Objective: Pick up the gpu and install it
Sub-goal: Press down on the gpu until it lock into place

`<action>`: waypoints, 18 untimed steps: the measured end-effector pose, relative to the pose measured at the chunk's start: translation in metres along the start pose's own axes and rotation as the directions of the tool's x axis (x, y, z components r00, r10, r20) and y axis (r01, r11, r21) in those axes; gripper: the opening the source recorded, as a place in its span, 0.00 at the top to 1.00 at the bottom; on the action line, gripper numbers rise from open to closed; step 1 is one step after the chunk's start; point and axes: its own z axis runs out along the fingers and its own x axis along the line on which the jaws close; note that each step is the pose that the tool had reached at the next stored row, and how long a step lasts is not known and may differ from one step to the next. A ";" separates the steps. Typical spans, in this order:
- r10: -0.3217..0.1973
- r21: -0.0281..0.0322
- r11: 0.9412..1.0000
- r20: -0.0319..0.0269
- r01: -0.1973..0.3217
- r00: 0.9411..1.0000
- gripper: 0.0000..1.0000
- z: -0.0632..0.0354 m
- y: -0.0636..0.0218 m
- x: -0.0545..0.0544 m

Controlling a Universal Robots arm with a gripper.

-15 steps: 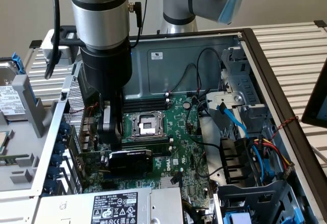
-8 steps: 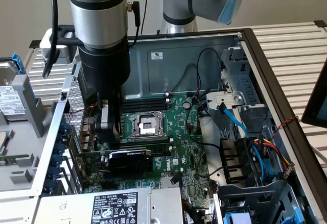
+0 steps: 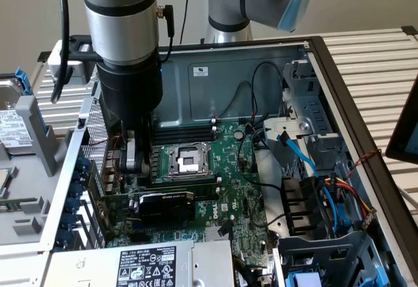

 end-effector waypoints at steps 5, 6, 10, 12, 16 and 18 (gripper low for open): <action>0.000 0.008 1.000 -0.003 0.000 1.000 0.89 0.0064 0.0064 0.000; 0.000 0.012 1.000 -0.005 0.000 1.000 0.89 0.0070 0.0064 0.000; 0.001 0.019 1.000 -0.012 0.000 1.000 0.89 0.0083 0.0062 0.000; 0.001 0.019 1.000 -0.012 0.000 1.000 0.89 0.0092 0.0062 0.000; 0.001 0.019 1.000 -0.012 -0.001 1.000 0.89 0.0106 0.0062 -0.001; 0.001 0.019 1.000 -0.012 -0.001 1.000 0.89 0.0112 0.0061 -0.002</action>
